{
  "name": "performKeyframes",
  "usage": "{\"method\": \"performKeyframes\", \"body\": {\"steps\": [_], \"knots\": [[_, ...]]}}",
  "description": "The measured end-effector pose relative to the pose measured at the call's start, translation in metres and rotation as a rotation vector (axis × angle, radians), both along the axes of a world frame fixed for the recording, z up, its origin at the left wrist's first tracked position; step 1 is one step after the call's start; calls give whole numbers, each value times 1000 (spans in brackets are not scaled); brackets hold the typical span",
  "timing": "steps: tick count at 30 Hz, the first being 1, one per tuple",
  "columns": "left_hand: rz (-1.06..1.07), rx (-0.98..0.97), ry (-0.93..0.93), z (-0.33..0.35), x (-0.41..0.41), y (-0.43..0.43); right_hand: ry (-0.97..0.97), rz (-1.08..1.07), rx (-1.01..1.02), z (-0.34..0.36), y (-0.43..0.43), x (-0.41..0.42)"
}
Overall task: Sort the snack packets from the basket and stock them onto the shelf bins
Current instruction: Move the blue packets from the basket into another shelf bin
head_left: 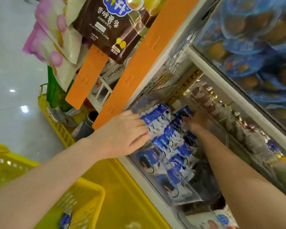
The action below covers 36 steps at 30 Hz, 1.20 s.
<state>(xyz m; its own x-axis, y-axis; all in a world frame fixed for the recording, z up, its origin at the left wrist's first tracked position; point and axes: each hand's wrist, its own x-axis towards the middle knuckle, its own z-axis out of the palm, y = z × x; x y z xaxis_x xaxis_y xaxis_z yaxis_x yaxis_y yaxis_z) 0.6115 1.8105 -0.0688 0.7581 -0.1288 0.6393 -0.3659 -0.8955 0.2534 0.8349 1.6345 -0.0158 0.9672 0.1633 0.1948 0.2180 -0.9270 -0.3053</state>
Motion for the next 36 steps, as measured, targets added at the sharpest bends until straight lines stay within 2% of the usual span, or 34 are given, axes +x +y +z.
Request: {"method": "performKeyframes", "body": {"steps": [2,8,11,13,14,16,18,20,23,30,33,36], "knots": [[-20,-24,0,-6,2,1,-47,-7,-48,-2,-3,3],[-52,-35,-36,-12,7,4,45,138,-108,4,-16,7],[-51,-48,-49,-13,6,3,-162,161,-325,6,-8,6],[-49,-45,-50,-13,6,2,-263,236,-267,8,7,1],[-47,-43,-48,-13,6,2,-252,284,-203,9,16,-3],[-47,-53,-43,-13,5,1,-93,353,-148,7,33,-10],[-45,-65,-43,-12,4,1,130,364,-186,-1,40,-14],[-46,-79,-40,-12,4,1,197,343,-226,-5,41,-14],[-41,-83,-53,-13,4,1,145,366,-168,7,42,-8],[-29,-77,-62,-17,8,0,-5,456,-257,20,33,4],[-37,-83,-47,-18,8,0,-43,397,-74,9,38,6],[-36,-73,-57,-17,8,0,13,468,-91,0,43,9]]}}
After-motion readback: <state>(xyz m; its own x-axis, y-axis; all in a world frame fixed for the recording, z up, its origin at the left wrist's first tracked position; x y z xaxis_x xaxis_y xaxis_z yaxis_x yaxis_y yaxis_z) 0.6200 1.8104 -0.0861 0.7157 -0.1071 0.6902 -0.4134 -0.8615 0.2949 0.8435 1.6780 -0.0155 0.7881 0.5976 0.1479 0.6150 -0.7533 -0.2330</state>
